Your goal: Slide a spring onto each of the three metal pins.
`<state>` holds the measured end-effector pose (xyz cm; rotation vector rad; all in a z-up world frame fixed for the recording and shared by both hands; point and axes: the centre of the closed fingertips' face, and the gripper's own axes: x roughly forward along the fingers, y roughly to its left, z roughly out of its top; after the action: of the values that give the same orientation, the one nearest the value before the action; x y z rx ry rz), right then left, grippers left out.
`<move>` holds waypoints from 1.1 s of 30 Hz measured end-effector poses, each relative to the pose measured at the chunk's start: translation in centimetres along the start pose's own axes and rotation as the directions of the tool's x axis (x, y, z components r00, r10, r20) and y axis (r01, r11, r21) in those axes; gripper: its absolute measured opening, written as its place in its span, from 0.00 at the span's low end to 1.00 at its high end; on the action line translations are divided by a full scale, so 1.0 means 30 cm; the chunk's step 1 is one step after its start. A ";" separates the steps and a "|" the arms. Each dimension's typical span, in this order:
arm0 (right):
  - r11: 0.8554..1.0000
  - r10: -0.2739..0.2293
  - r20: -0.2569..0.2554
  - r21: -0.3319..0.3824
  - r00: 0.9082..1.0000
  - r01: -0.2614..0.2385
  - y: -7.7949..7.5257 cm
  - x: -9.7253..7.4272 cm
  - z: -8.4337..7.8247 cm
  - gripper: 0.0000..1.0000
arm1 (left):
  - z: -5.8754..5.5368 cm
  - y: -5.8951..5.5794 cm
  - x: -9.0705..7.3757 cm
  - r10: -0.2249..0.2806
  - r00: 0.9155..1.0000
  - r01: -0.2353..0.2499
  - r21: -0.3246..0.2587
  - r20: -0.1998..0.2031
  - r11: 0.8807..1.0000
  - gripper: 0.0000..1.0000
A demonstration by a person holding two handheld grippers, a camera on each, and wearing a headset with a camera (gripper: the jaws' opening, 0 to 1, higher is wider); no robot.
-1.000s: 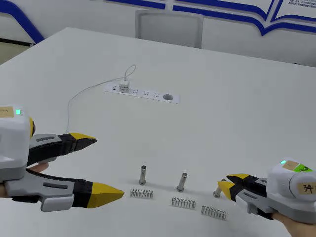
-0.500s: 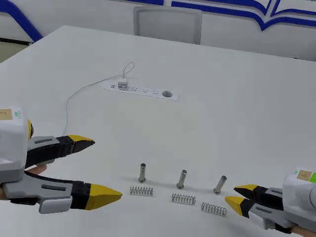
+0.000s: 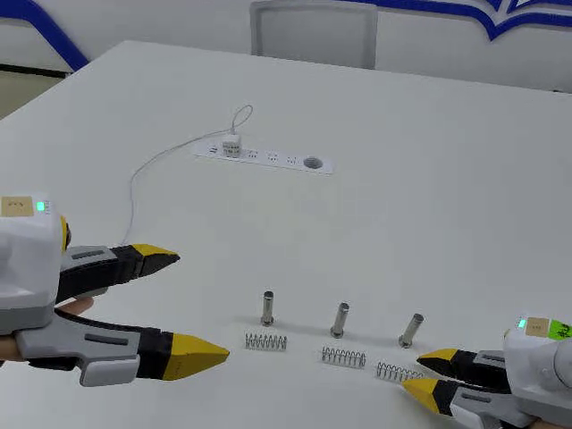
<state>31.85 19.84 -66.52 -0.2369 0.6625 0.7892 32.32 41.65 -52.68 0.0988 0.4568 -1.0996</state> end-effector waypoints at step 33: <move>0.990 0.085 -0.027 -0.112 0.996 -0.087 0.034 0.014 -0.016 0.10 | 0.017 -0.042 0.026 -0.021 0.999 0.021 0.019 -0.032 1.000 0.83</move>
<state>31.13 20.58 -67.11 -0.3226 0.6526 0.9092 31.68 40.26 -52.37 0.1290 0.4766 -1.1245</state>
